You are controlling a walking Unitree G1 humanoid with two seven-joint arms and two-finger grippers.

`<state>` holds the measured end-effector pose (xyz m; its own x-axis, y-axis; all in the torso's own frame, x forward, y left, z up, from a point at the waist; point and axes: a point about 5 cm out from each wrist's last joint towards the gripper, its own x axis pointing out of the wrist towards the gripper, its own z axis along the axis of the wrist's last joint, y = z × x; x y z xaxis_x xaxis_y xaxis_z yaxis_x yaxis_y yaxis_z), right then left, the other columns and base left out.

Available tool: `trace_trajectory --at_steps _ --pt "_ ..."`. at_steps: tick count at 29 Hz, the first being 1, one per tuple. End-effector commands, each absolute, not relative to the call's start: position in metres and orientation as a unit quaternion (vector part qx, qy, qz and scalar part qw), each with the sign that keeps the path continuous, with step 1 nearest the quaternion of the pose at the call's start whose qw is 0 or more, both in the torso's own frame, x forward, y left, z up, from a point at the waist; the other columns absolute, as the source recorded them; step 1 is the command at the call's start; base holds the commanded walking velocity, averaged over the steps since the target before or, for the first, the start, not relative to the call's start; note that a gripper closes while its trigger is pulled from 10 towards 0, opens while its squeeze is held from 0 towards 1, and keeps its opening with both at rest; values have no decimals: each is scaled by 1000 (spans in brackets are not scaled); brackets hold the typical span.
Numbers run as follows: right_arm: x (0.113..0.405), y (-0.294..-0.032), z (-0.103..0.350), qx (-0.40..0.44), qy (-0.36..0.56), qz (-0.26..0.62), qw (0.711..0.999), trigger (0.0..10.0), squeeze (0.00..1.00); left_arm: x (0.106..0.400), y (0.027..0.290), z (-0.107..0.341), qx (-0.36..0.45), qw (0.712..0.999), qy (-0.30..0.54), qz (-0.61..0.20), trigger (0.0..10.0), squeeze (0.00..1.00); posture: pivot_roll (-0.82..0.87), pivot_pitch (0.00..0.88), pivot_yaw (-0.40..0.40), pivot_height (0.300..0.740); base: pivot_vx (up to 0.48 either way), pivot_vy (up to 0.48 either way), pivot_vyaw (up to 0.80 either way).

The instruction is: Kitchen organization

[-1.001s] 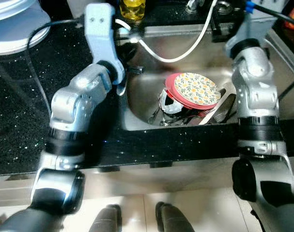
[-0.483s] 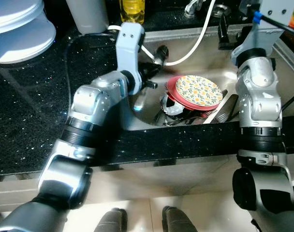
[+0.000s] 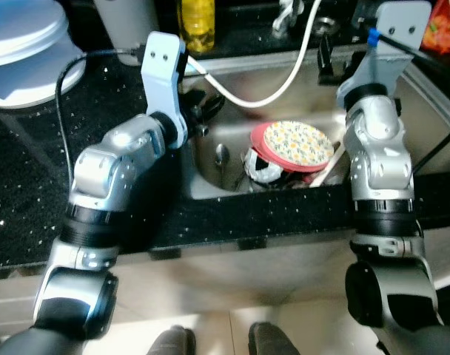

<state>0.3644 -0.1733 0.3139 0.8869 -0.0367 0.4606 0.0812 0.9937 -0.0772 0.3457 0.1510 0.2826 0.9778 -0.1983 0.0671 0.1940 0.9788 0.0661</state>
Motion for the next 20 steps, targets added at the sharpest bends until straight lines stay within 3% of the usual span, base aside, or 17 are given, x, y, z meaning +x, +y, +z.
trace_trajectory --at_steps 1,2,3,6,8,9,13,20 --pt "365 -170 311 -42 -234 -23 971 10000 0 342 201 271 44 997 -6 63 10000 0 73 26 40 740 0 0 0" --pt "366 -169 310 -42 -232 -22 971 10000 0 339 216 267 34 994 6 99 10000 361 86 21 36 740 0 0 0" --pt "366 -169 310 -42 -231 -20 972 10000 0 335 228 264 29 991 10 129 10000 1000 94 20 33 740 0 0 0" --pt "367 -168 308 -41 -229 -17 972 10000 0 321 267 256 35 975 30 219 10000 1000 109 18 25 740 0 0 0" --pt "368 -168 308 -41 -228 -17 973 10000 0 317 275 255 38 969 31 244 10000 1000 109 18 25 740 0 0 0" --pt "369 -168 307 -42 -227 -17 973 10000 0 311 288 251 35 957 35 286 10000 0 109 18 25 740 0 0 0" --pt "370 -168 306 -42 -225 -17 973 10000 0 294 318 238 7 925 54 377 10000 0 114 19 19 740 0 0 0" --pt "370 -169 305 -45 -221 -15 974 10000 0 271 361 231 -5 883 79 462 10000 0 110 33 15 740 0 0 0"
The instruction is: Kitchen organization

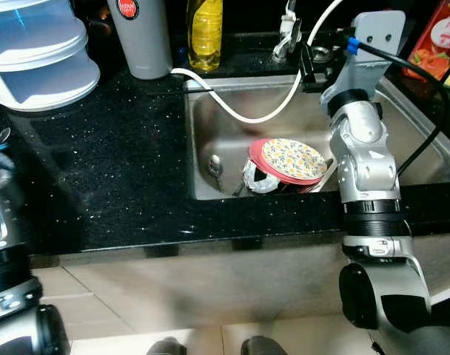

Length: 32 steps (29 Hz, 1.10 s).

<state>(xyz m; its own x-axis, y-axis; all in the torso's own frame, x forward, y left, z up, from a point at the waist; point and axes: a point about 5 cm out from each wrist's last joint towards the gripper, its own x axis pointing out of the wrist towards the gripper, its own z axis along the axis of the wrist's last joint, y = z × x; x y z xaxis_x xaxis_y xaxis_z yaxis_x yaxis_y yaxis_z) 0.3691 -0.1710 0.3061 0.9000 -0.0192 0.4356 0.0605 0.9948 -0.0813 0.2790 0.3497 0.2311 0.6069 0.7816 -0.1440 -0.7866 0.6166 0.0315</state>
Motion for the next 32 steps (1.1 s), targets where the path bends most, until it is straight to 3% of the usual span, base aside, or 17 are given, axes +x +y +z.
trace_trajectory --at_steps 1,2,3,9,10,15,17,30,31,32 --pt "370 -169 305 -45 -221 -15 974 10000 0 271 361 231 -5 883 79 462 10000 0 110 33 15 740 0 0 0" --pt "370 -169 305 -45 -221 -15 974 10000 0 269 363 231 -4 881 80 467 10000 255 108 37 16 740 0 0 0" --pt "369 -170 304 -46 -220 -16 974 10000 0 267 364 229 -3 882 80 465 10000 1000 107 40 17 740 0 0 0" --pt "369 -171 301 -48 -215 -17 975 10000 0 259 349 229 -17 876 27 481 10000 1000 108 50 16 740 0 0 0" --pt "370 -171 301 -48 -214 -17 975 10000 0 256 344 228 -55 870 5 490 10000 0 112 55 15 740 0 0 0" --pt "371 -170 301 -47 -213 -14 976 10000 0 255 334 218 -151 865 -7 479 10000 0 122 59 6 740 0 0 0" --pt "372 -166 302 -46 -214 -7 976 10000 0 258 331 198 -231 855 34 462 10000 0 123 60 2 740 0 0 0" --pt "373 -163 303 -45 -214 -2 976 10000 0 256 340 173 -282 833 90 467 10000 0 117 62 -10 740 0 0 0" --pt "373 -163 303 -45 -214 -2 976 10000 0 259 342 173 -299 830 92 462 0 0 112 61 -8 740 0 0 0" --pt "373 -163 303 -45 -214 -2 976 10000 0 259 342 173 -299 830 92 462 0 0 112 61 -8 740 0 0 0"
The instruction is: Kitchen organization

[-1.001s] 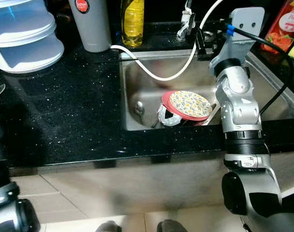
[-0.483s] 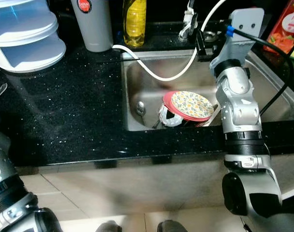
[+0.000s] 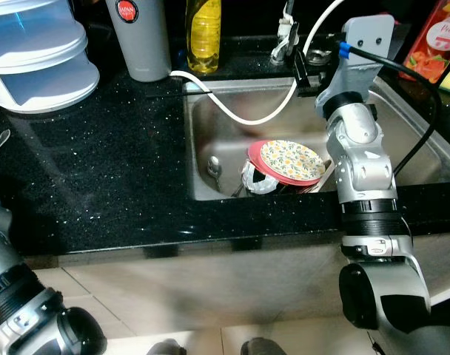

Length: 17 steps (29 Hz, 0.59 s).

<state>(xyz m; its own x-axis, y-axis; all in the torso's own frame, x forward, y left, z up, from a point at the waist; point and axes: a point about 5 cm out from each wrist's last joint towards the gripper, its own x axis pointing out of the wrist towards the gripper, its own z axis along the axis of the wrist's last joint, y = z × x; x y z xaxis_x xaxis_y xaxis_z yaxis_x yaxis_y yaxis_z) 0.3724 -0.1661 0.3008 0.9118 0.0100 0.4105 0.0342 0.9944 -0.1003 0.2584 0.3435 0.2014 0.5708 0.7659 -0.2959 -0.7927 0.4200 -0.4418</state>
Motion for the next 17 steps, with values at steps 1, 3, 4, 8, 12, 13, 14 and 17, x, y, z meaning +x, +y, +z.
trace_trajectory --at_steps 1,3,4,8,12,13,14,17 --pt "373 -164 304 -46 -215 -2 976 10000 0 260 343 173 -310 827 98 458 0 0 112 61 -8 740 0 0 0" --pt "372 -164 304 -46 -215 -3 976 10000 0 260 343 172 -311 827 101 457 0 0 112 61 -8 740 0 0 0" --pt "371 -165 304 -46 -216 -5 975 10000 0 261 343 172 -308 830 109 452 0 0 112 61 -8 740 0 0 0" --pt "371 -166 304 -46 -216 -8 975 10000 0 263 339 168 -290 836 129 448 0 0 99 58 1 740 0 0 0" --pt "371 -166 304 -45 -216 -8 975 10000 0 265 337 168 -288 840 132 440 0 0 100 59 2 740 0 0 0" --pt "371 -166 304 -45 -216 -8 975 10000 0 265 337 168 -288 840 132 440 0 0 100 59 2 740 0 0 0" --pt "371 -166 304 -45 -216 -8 975 10000 0 266 336 169 -289 841 131 437 0 0 100 59 2 740 0 0 0" --pt "371 -165 304 -43 -216 -7 975 10000 0 271 333 173 -297 848 117 422 784 0 104 56 0 740 0 0 0"
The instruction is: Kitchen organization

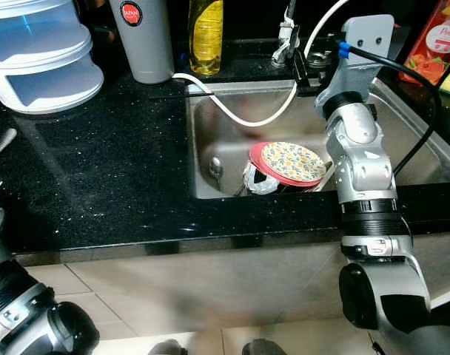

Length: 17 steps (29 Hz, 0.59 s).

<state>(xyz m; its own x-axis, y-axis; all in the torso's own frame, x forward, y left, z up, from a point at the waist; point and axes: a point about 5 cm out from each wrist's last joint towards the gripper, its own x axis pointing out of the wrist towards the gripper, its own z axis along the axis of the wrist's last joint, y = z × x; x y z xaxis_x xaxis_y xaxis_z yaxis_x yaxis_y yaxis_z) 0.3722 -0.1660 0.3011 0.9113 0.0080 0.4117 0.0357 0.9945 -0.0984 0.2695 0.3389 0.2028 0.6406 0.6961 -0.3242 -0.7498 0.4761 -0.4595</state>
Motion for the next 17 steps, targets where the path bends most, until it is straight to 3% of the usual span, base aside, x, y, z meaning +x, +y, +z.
trace_trajectory --at_steps 1,2,3,4,6,8,9,14,15,17 --pt "371 -165 304 -43 -216 -7 975 10000 0 271 333 174 -296 850 115 421 784 0 104 56 0 740 0 0 0" --pt "371 -165 304 -43 -216 -7 975 10000 0 271 333 174 -296 850 115 421 784 0 104 56 0 740 0 0 0" --pt "371 -165 304 -42 -216 -7 975 10000 0 272 332 178 -288 857 103 415 3804 0 104 56 0 740 0 0 0" --pt "372 -165 304 -42 -216 -6 975 10000 0 275 330 186 -280 869 81 400 10000 0 104 55 -1 740 0 0 0" --pt "372 -165 304 -42 -216 -6 975 10000 0 277 328 191 -273 877 65 390 10000 0 104 55 -1 740 0 0 0" --pt "372 -164 304 -41 -216 -5 975 10000 0 287 309 223 -228 917 -19 325 10000 0 104 54 -4 740 0 0 0" --pt "372 -164 304 -41 -216 -5 975 10000 0 287 309 223 -228 917 -19 325 10000 0 104 54 -4 740 0 0 0" --pt "373 -162 304 -41 -217 -3 975 10000 0 297 254 257 -122 948 -127 264 10000 0 99 44 -2 740 0 0 0" --pt "373 -162 304 -41 -217 -3 975 10000 0 297 254 257 -122 948 -127 264 10000 0 99 44 -2 740 0 0 0" --pt "373 -161 304 -40 -218 -2 975 10000 0 303 214 259 -96 955 -141 242 10000 0 97 35 0 740 0 0 0"
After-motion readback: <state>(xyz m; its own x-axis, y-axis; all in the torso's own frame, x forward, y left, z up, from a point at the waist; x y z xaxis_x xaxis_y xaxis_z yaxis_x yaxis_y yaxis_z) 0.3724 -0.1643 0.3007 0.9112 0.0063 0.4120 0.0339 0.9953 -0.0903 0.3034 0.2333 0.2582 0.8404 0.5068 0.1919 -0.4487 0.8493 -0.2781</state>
